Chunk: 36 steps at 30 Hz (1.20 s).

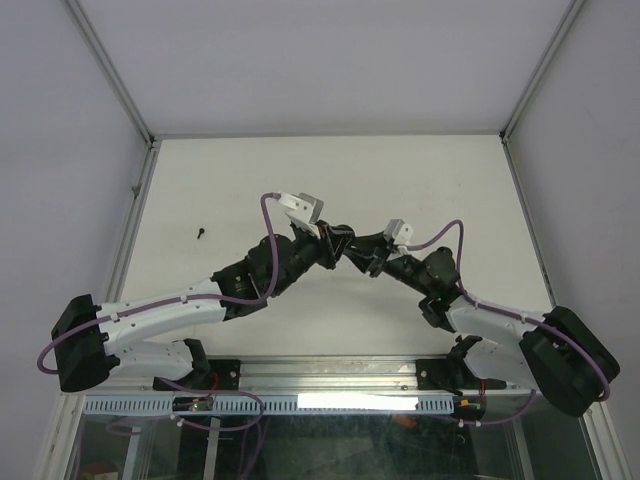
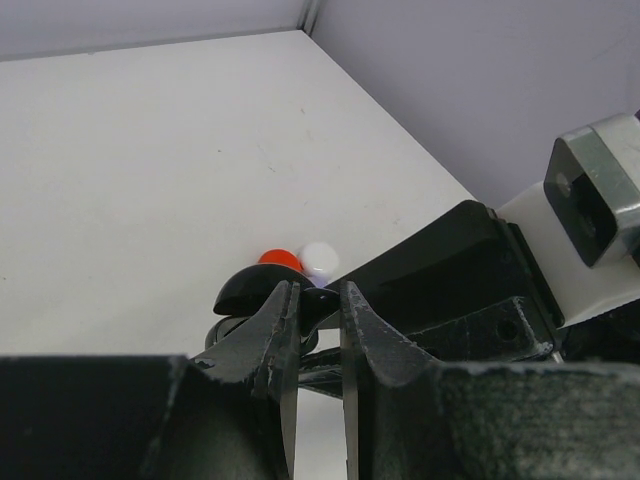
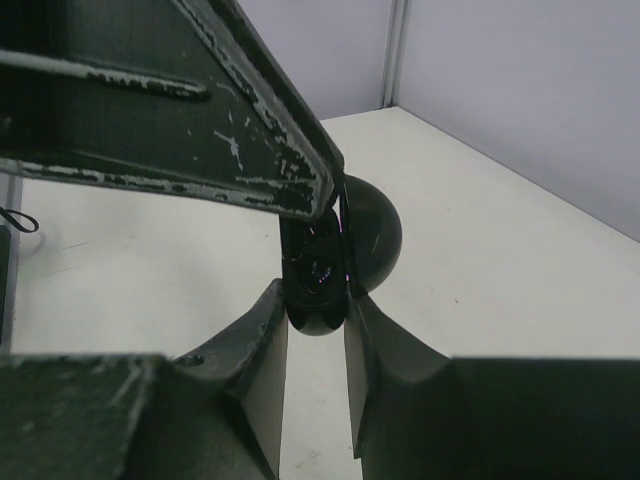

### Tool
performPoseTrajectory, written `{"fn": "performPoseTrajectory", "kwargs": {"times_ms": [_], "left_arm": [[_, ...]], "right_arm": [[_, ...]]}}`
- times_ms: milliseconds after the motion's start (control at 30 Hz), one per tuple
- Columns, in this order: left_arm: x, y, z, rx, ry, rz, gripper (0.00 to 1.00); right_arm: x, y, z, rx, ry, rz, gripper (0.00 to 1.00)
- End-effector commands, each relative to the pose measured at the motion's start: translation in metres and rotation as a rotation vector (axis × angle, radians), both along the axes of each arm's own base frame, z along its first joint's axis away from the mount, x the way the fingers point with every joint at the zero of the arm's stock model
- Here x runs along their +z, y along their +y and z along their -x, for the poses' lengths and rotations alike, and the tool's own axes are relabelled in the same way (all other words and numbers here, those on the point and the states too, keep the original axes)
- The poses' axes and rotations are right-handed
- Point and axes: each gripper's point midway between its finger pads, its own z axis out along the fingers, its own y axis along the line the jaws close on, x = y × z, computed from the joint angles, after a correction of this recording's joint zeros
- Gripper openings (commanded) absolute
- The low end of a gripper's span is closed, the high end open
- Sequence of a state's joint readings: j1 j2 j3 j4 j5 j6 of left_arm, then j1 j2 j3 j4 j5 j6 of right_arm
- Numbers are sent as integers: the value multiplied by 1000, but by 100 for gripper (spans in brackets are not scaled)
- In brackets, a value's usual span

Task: Insert the wireless bluetooth earbuds into the charging case
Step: Place the earbud in the charging case.

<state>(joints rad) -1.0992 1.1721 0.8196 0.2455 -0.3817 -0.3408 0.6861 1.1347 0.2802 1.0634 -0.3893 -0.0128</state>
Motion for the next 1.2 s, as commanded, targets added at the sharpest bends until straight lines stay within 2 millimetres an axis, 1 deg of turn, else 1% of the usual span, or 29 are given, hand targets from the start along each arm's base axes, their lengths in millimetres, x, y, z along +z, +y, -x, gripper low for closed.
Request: {"fn": "performPoseTrajectory", "kwargs": {"times_ms": [0,167,467,600,767,1000,1167], "left_arm": [[8,-4,1,-9,-66,4,5],[-1,-5,0,-3,-72,-28,5],[-1,1,-2,14,-114,-72,5],[0,1,-1,7,-134,-86,5],[-3,0,0,-10,-158,-121,6],[-13,-4,3,-42,-158,-161,15],[-14,-2,3,-34,-151,-157,24]], "right_arm": [[31,-1,4,4,-79,-70,0],[31,-1,5,4,-82,-71,0],[31,-3,5,2,-89,-74,0],[33,-3,6,1,-93,-75,0],[34,-3,6,2,-97,-78,0],[36,-3,7,6,-101,-83,0],[36,-3,8,10,-102,-85,0]]}}
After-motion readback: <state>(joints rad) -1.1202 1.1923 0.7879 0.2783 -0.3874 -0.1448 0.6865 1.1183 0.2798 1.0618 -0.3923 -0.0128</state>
